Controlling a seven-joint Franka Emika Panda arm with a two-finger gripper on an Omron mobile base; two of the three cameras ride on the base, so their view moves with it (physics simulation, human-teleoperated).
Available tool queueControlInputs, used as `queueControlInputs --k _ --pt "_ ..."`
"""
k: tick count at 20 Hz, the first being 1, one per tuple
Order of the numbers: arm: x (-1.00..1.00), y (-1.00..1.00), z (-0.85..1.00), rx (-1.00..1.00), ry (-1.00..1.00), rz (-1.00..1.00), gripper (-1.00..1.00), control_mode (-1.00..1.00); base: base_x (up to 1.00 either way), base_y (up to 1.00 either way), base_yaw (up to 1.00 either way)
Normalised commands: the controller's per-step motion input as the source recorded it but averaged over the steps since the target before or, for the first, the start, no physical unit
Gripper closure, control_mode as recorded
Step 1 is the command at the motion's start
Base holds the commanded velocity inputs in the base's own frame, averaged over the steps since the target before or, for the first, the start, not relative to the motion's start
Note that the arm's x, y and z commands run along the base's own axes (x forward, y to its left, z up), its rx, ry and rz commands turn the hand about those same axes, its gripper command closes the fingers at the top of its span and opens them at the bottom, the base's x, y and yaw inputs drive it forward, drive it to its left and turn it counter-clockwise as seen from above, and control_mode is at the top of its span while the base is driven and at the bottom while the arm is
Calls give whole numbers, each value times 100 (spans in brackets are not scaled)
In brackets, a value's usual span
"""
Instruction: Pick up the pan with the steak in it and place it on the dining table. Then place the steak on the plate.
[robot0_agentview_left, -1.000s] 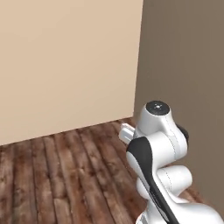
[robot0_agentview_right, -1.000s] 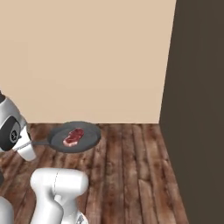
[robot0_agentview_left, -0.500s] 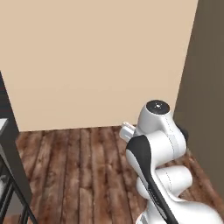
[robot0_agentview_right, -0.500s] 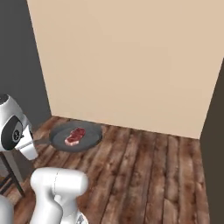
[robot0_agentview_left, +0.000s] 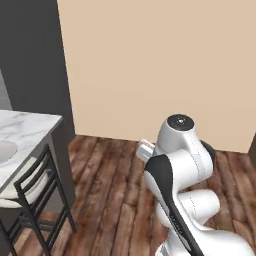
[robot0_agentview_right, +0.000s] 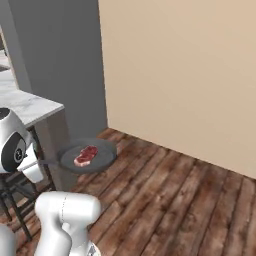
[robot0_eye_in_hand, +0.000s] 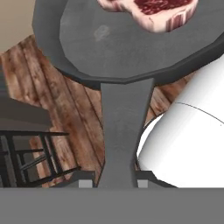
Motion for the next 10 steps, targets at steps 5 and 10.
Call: queueControlInputs --k 5,10 --pt "0 0 0 0 0 0 100 100 -2 0 50" --pt "0 0 0 0 0 0 100 100 -5 0 50"
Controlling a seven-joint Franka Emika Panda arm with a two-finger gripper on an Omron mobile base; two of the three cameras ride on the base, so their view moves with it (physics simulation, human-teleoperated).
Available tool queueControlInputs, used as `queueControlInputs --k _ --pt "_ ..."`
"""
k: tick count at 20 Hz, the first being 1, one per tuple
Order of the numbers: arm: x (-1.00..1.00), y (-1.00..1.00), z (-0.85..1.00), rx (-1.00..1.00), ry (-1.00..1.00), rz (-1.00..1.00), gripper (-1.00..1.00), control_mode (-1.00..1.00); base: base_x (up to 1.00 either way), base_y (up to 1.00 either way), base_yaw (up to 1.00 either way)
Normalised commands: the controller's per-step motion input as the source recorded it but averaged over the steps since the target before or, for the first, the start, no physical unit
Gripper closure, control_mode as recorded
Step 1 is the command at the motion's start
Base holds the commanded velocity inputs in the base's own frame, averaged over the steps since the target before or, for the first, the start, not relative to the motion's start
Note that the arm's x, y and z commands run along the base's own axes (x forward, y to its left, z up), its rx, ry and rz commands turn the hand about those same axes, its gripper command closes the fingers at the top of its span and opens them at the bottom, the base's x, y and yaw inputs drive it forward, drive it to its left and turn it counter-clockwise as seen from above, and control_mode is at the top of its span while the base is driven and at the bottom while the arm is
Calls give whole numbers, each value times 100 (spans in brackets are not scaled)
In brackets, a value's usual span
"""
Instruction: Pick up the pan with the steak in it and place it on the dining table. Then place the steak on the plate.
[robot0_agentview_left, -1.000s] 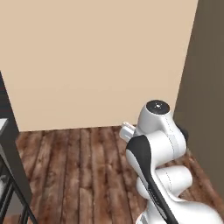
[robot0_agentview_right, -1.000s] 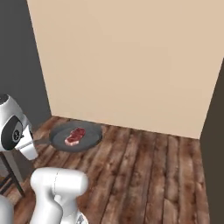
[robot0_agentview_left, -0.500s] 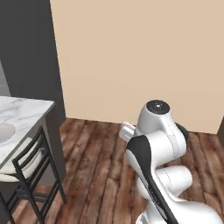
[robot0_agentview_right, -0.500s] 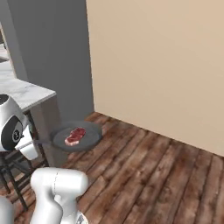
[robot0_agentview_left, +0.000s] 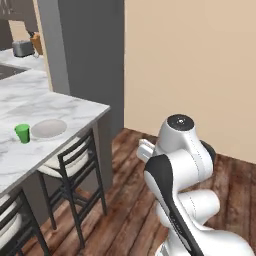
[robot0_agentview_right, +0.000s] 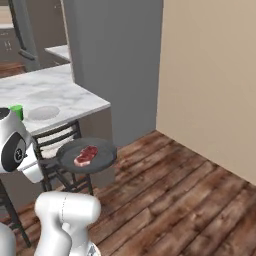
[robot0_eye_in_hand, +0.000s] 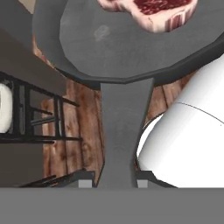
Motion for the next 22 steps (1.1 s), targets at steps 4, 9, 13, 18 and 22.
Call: queueControlInputs --k 4,9,13,18,22 --pt "0 0 0 0 0 0 100 100 -3 0 50" --pt "0 0 0 0 0 0 100 100 0 0 50" --pt "0 0 0 0 0 0 100 100 0 0 50" --pt "0 0 0 0 0 0 100 100 0 0 50" --pt "0 0 0 0 0 0 100 100 0 0 50"
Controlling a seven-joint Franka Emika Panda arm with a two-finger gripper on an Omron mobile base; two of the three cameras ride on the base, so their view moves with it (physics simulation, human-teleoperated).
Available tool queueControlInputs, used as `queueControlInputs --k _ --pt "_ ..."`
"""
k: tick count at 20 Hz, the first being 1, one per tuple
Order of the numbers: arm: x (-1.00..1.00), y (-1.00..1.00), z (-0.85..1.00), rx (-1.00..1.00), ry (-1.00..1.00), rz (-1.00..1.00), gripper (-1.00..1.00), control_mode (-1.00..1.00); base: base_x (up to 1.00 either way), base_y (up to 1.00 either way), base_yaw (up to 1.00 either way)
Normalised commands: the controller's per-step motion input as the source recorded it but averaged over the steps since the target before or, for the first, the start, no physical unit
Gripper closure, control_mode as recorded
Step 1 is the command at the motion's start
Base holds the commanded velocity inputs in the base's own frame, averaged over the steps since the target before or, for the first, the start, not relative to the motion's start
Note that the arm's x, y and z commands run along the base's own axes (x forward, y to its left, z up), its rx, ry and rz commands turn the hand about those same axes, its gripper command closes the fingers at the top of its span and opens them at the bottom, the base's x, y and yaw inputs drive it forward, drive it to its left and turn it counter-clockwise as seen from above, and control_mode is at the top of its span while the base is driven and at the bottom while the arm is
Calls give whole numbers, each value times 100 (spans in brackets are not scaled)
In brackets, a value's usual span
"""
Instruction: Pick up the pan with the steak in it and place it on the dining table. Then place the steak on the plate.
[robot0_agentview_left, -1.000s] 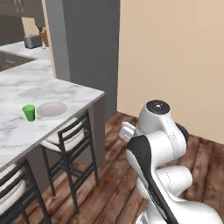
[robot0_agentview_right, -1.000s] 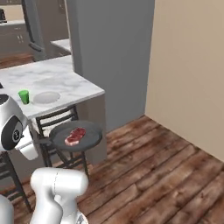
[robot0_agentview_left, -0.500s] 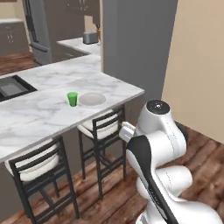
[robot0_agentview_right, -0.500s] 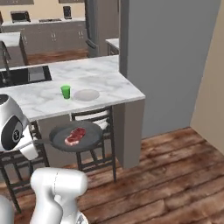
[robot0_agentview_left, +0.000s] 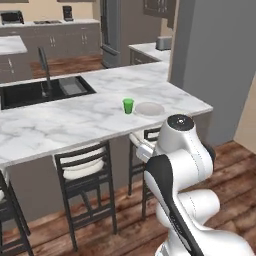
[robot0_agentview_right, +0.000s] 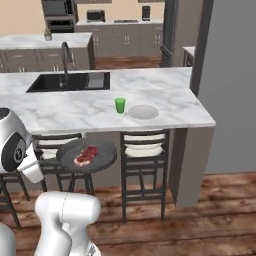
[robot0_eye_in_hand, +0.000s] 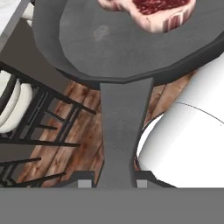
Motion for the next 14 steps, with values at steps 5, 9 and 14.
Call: queueControlInputs --k 5,9,14 --pt "0 0 0 0 0 0 100 100 -3 0 48" --pt "0 0 0 0 0 0 100 100 -6 1 11" --pt "0 0 0 0 0 0 100 100 11 -28 5"
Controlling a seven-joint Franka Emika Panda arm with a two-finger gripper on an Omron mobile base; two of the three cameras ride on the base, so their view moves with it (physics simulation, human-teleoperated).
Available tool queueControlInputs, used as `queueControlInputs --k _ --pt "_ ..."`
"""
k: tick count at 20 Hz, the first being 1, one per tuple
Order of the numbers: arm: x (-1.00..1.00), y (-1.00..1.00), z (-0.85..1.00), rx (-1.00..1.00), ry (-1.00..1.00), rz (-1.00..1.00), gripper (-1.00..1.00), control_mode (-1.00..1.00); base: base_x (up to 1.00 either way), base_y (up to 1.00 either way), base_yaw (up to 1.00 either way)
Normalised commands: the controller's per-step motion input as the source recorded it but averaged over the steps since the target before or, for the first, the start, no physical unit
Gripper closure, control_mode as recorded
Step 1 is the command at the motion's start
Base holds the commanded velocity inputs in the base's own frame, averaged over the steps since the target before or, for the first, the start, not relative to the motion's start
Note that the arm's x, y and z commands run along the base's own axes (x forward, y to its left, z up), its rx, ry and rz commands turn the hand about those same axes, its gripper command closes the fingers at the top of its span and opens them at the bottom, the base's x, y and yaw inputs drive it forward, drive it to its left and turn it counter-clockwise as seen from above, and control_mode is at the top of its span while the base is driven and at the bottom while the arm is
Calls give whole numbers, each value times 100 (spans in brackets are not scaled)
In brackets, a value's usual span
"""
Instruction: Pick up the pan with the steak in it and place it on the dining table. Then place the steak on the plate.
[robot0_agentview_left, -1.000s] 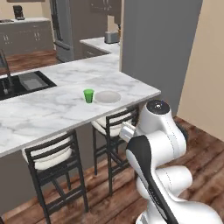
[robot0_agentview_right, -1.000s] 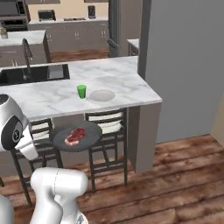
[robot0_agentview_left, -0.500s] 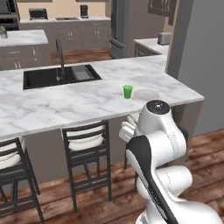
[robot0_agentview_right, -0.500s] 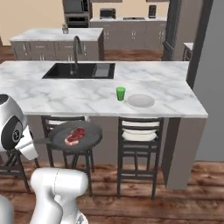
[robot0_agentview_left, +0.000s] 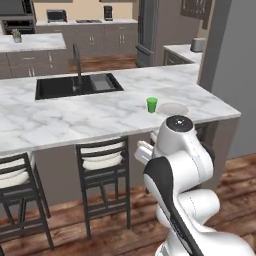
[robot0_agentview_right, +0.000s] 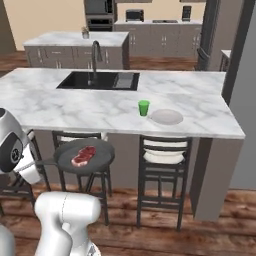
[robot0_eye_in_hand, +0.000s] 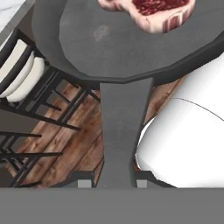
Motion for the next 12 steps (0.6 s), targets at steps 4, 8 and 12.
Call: queueControlInputs --k 4,8,12 --pt "0 0 0 0 0 0 100 100 27 -74 12" --pt "0 0 0 0 0 0 100 100 23 -81 10" --pt "0 0 0 0 0 0 100 100 15 -91 6"
